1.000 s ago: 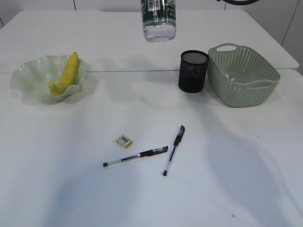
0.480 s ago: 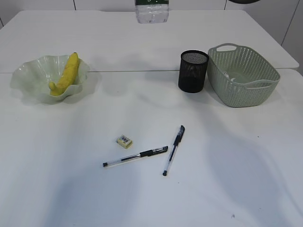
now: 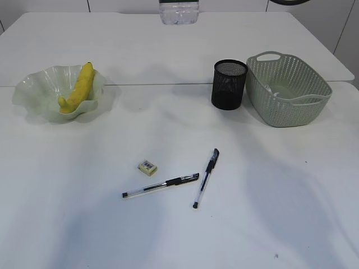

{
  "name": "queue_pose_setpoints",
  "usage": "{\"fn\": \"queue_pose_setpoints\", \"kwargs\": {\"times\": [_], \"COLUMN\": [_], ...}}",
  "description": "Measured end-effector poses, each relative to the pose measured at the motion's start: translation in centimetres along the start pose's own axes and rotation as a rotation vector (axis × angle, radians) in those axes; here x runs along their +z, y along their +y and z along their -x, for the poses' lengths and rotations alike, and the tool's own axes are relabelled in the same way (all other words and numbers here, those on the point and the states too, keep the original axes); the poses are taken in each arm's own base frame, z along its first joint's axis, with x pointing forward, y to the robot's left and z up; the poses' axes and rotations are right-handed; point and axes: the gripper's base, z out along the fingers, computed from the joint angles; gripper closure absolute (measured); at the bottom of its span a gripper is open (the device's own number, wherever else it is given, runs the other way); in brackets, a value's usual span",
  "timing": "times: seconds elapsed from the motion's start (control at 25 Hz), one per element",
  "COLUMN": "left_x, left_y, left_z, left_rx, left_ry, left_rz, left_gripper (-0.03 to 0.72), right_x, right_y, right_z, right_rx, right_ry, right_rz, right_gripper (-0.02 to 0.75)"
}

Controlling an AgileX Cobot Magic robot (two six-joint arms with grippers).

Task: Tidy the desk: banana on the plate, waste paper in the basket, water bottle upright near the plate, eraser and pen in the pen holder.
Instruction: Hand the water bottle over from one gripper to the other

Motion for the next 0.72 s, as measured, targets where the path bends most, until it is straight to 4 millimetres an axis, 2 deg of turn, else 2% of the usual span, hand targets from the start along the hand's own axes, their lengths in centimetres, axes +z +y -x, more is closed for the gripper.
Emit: {"fn": "queue_pose_setpoints", "kwargs": {"times": [0.28,0.4,0.6,0.72], "left_x": [-0.6,-1.5,-3.7,-3.7], "left_y": [-1.1,-0.5,2.3,4.2], "left_z": [0.9,1.2,1.0,0.1], "left_rx": [0.191,0.232,0.199,0.165], "left_ry": [-0.133,-0.224,-0.371,-0.41], "left_rz": [-0.18,-0.234,-0.273,-0.274], "left_gripper": [0.426,0.426,0.426,0.426], "right_x": [0.0,0.0,0.0,0.0], "right_y": [0.0,0.0,0.0,0.0], "right_z": [0.0,0.0,0.0,0.0], "right_rx": [-0.008,-0.011,-0.013,-0.013], "right_ry": [-0.001,0.001,0.008,0.008], "right_rz": [0.0,-0.001,-0.004,-0.004], "right_gripper": [0.381,0.381,0.381,0.381]}}
